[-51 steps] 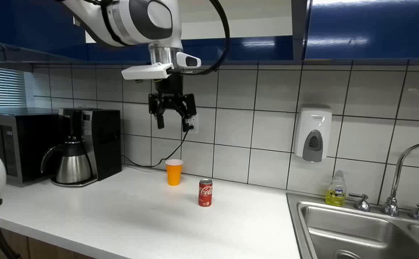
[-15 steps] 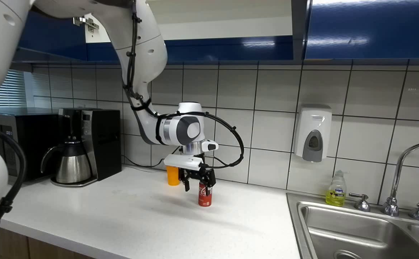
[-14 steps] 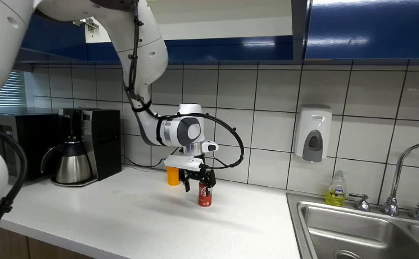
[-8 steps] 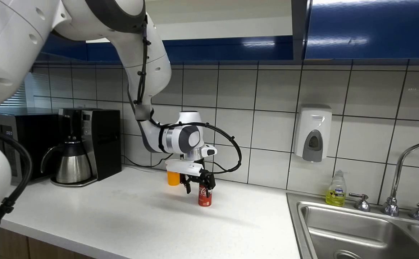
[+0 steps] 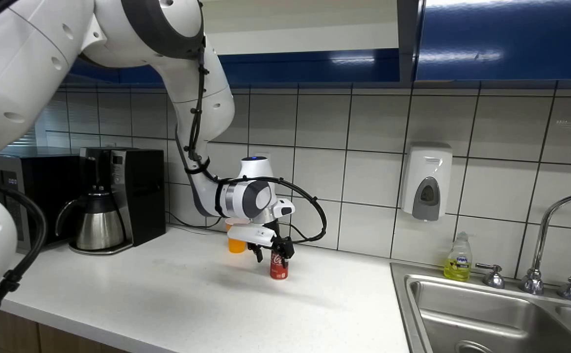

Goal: Put the red can in the cabinet

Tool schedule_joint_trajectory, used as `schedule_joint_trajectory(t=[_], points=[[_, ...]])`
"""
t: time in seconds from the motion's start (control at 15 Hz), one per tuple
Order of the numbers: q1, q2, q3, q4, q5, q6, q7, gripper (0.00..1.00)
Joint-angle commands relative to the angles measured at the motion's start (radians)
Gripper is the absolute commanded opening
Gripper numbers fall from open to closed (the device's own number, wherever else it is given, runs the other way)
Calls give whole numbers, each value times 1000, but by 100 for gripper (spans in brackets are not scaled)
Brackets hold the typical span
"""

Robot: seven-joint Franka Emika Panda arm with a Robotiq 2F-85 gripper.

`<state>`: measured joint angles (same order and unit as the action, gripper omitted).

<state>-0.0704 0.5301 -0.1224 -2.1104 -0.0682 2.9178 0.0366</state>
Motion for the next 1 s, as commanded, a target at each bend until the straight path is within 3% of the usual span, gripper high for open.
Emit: schedule_joint_trajectory(t=[0.0,0.4,0.47,0.53,0.8,0.93], points=[[13,1,-22,-5,15,63,26,100],[13,9,-33,0,27,109,24,100],[11,11,-32,0,29,112,23,75],[10,12,-30,0,31,114,21,74],[3,15,-21,2,43,126,17,40],[-1,16,-16,3,50,121,16,39]])
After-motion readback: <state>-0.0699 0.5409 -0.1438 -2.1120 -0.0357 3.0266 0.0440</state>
